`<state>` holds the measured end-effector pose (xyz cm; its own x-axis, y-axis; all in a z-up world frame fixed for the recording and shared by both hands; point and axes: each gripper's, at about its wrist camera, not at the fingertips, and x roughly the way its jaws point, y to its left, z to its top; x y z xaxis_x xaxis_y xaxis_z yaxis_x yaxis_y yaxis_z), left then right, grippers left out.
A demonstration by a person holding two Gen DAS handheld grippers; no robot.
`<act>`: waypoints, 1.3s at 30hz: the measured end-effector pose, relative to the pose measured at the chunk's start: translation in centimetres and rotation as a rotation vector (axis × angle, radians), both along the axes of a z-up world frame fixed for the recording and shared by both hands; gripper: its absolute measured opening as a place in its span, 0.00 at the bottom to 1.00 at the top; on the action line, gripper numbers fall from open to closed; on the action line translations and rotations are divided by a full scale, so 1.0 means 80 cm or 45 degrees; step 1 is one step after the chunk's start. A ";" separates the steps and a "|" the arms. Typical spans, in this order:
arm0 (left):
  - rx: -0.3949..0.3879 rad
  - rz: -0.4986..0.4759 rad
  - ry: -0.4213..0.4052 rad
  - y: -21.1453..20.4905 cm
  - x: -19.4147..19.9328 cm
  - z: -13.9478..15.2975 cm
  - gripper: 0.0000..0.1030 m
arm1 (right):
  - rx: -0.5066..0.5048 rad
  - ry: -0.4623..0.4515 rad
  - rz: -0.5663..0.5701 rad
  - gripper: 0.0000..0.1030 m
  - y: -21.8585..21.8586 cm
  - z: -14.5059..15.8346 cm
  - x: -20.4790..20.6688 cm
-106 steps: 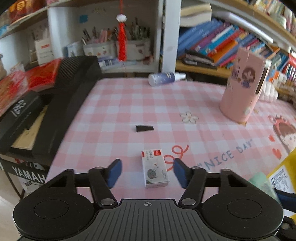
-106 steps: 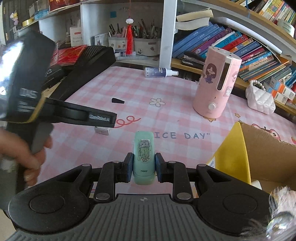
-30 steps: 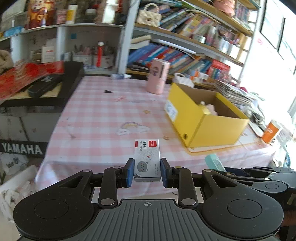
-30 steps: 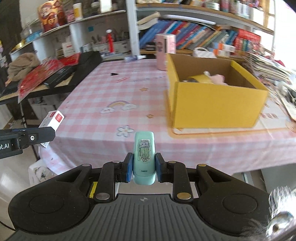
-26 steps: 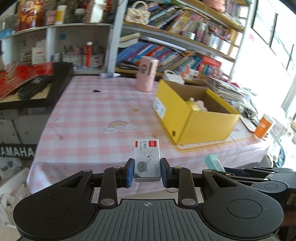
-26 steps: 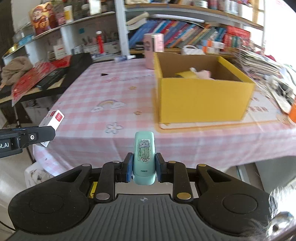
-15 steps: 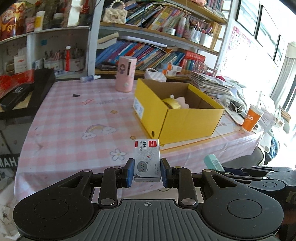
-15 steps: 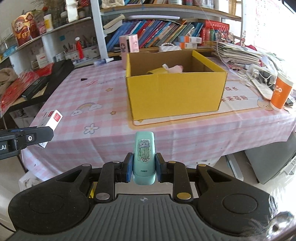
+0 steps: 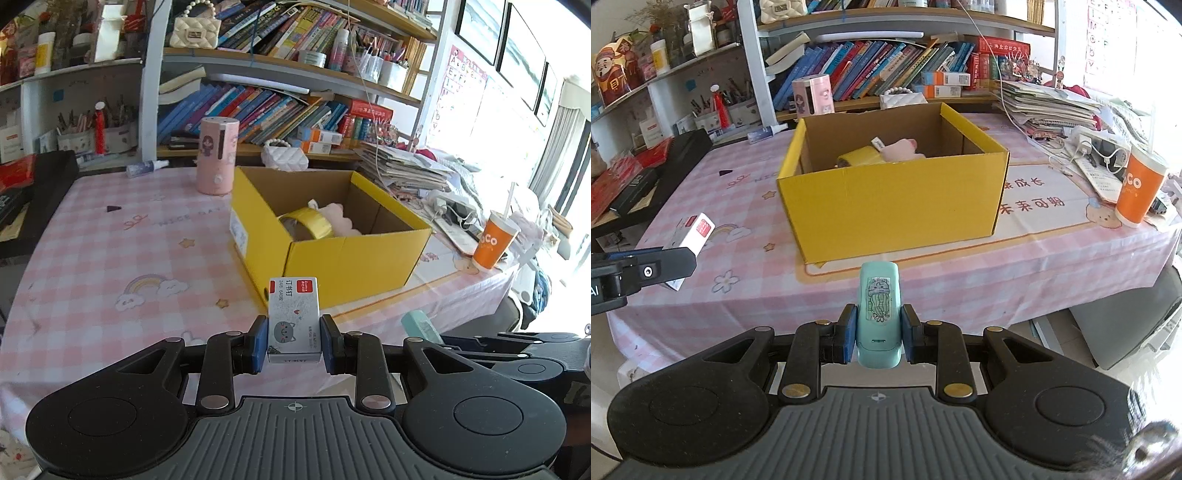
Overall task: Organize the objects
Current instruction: 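Carry the eraser and white box with both tools over the yellow box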
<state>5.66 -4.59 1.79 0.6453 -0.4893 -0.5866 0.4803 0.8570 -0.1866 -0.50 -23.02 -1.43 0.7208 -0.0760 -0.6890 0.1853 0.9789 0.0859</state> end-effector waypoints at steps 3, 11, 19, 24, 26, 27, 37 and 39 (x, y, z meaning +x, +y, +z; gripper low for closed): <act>-0.001 -0.002 0.002 -0.015 0.011 0.000 0.27 | 0.000 0.009 0.002 0.22 -0.014 0.000 0.012; -0.015 0.011 -0.052 -0.053 0.040 0.013 0.27 | 0.000 -0.004 0.031 0.22 -0.052 0.005 0.048; 0.039 0.071 -0.159 -0.096 0.086 0.028 0.27 | -0.031 -0.118 0.102 0.23 -0.088 0.030 0.102; 0.083 0.125 -0.180 -0.123 0.123 0.026 0.27 | -0.042 -0.179 0.153 0.23 -0.109 0.046 0.155; 0.108 0.140 -0.179 -0.133 0.135 0.021 0.27 | -0.047 -0.197 0.181 0.23 -0.114 0.050 0.176; 0.128 0.148 -0.172 -0.139 0.141 0.016 0.27 | -0.051 -0.203 0.194 0.23 -0.116 0.051 0.185; 0.275 0.157 -0.127 -0.180 0.172 -0.021 0.27 | -0.089 -0.130 0.349 0.23 -0.121 0.028 0.257; 0.293 0.160 -0.120 -0.184 0.175 -0.026 0.27 | -0.095 -0.107 0.372 0.23 -0.121 0.020 0.265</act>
<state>19.68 -19.30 -0.26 0.7494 -0.2632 -0.6076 0.3737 0.9256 0.0599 20.74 -32.72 0.14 0.7737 0.0949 -0.6264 -0.1098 0.9938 0.0148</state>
